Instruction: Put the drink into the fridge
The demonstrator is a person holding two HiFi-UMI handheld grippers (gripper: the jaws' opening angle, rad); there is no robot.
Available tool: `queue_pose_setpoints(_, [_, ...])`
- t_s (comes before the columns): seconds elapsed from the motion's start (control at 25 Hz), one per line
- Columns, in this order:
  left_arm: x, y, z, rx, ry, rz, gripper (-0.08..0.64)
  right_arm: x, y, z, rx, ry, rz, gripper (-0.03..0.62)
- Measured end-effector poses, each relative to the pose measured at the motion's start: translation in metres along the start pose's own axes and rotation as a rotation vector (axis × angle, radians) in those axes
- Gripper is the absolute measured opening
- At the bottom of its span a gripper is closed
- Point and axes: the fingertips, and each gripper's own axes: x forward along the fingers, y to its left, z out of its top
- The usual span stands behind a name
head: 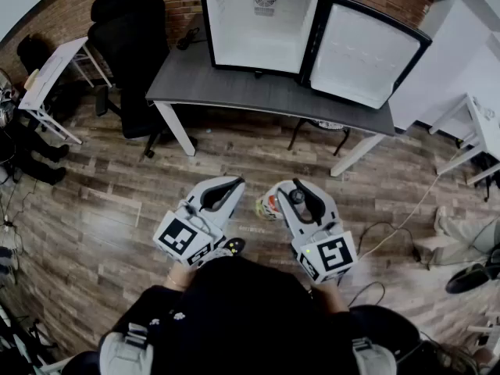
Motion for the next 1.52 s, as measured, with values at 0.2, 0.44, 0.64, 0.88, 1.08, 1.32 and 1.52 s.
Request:
queue_pose_setpoints(0.2, [0.0,0.009,0.0,-0.008,-0.001,0.0,0.003,0.009,0.0,0.001,0.005,0.002,-0.003,0.14])
queue_pose_setpoints(0.44, [-0.006,0.018,-0.004,-0.02,-0.004,-0.003,0.003,0.014,0.005,-0.005,0.036,0.022,-0.011,0.14])
queue_pose_setpoints(0.64, [-0.012,0.03,-0.007,-0.03,-0.007,-0.013,0.003,0.025,0.01,-0.007,0.048,0.034,-0.028,0.14])
queue_pose_setpoints(0.88, [-0.019,0.056,-0.008,-0.037,-0.017,-0.012,0.003,0.047,0.016,-0.006,0.04,0.045,-0.042,0.14])
queue_pose_setpoints(1.08, [-0.022,0.085,-0.011,-0.043,-0.015,-0.024,0.003,0.072,0.014,-0.007,0.047,0.053,-0.066,0.14])
queue_pose_setpoints(1.32, [-0.022,0.12,-0.012,-0.043,-0.024,-0.068,0.003,0.103,0.015,-0.005,0.038,0.049,-0.121,0.14])
queue_pose_setpoints(1.52, [-0.013,0.146,-0.009,-0.043,-0.022,-0.116,0.003,0.123,0.011,-0.003,0.051,0.045,-0.17,0.14])
